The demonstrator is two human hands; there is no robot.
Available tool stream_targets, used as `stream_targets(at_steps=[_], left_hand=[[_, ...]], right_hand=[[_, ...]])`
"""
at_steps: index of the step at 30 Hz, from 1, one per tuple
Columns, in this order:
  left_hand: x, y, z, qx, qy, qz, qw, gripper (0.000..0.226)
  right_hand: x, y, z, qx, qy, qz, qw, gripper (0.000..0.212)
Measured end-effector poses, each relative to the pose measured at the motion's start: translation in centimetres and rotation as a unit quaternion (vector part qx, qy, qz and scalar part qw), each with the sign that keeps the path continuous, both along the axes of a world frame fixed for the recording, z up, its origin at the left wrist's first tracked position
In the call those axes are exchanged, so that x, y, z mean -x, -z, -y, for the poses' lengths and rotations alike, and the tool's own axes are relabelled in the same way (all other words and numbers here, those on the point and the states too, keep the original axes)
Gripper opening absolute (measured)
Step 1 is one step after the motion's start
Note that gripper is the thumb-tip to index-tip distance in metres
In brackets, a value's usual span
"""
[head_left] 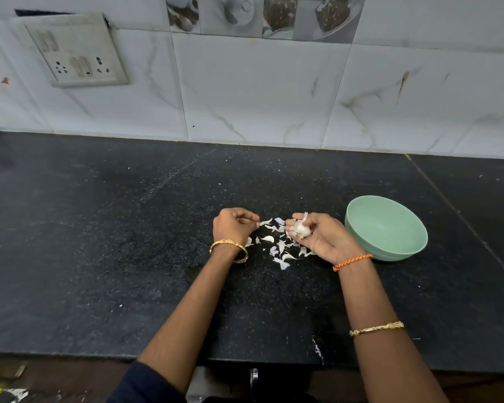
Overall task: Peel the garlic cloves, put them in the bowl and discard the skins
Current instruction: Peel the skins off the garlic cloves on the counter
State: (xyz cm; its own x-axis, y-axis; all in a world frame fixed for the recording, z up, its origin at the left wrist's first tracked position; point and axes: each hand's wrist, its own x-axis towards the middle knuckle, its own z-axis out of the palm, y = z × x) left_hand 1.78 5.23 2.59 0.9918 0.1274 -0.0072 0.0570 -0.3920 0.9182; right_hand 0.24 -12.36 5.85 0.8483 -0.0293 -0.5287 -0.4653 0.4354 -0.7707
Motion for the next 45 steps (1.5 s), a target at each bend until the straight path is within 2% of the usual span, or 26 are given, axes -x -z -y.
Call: stream_targets(at_steps=[4, 9, 12, 15, 18, 20, 25, 27, 31, 33, 37, 39, 45], left_hand=[[0.8, -0.3, 1.3, 0.037, 0.059, 0.002, 0.998, 0.007], [1.6, -0.2, 3.2, 0.120, 0.127, -0.028, 0.984, 0.009], [1.9, 0.2, 3.5, 0.147, 0.145, -0.034, 0.978, 0.023], [2.2, 0.4, 3.5, 0.187, 0.147, -0.056, 0.970, 0.025], [2.5, 0.0, 3.7, 0.262, 0.138, -0.098, 0.950, 0.010], [2.4, 0.0, 3.7, 0.298, 0.118, -0.136, 0.937, 0.004], [1.9, 0.1, 3.5, 0.352, 0.062, -0.201, 0.912, 0.006], [1.8, 0.0, 3.2, 0.369, 0.069, -0.217, 0.901, 0.009], [1.8, 0.0, 2.6, 0.392, 0.117, -0.248, 0.878, 0.019], [1.9, 0.2, 2.6, 0.389, 0.105, -0.242, 0.883, 0.020], [1.9, 0.4, 2.9, 0.315, 0.073, -0.201, 0.925, 0.017], [1.9, 0.4, 2.9, 0.297, 0.072, -0.187, 0.934, 0.015], [1.5, 0.3, 2.5, 0.302, 0.076, -0.186, 0.932, 0.021]], right_hand=[[0.9, 0.1, 0.4, -0.042, -0.049, 0.041, 0.997, 0.044], [1.9, 1.2, 1.0, 0.014, -0.088, 0.079, 0.993, 0.038], [2.5, 1.5, 1.5, 0.026, -0.096, 0.105, 0.989, 0.034], [2.9, 1.5, 1.4, 0.116, -0.098, 0.140, 0.978, 0.036], [3.1, 1.3, 0.8, 0.223, -0.096, 0.188, 0.952, 0.034], [3.1, 1.3, 0.3, 0.270, -0.093, 0.203, 0.937, 0.031], [2.8, 1.7, 0.0, 0.362, -0.054, 0.204, 0.908, 0.017], [2.7, 1.8, -0.1, 0.370, -0.054, 0.194, 0.907, 0.014], [2.3, 1.7, -0.2, 0.324, -0.048, 0.177, 0.928, 0.015], [2.0, 1.7, -0.2, 0.298, -0.069, 0.168, 0.937, 0.017], [1.3, 1.6, -0.6, 0.279, -0.133, 0.162, 0.937, 0.018], [1.0, 1.6, -0.8, 0.283, -0.154, 0.165, 0.932, 0.013], [-0.1, 2.2, -0.8, 0.330, -0.090, 0.180, 0.922, 0.008]])
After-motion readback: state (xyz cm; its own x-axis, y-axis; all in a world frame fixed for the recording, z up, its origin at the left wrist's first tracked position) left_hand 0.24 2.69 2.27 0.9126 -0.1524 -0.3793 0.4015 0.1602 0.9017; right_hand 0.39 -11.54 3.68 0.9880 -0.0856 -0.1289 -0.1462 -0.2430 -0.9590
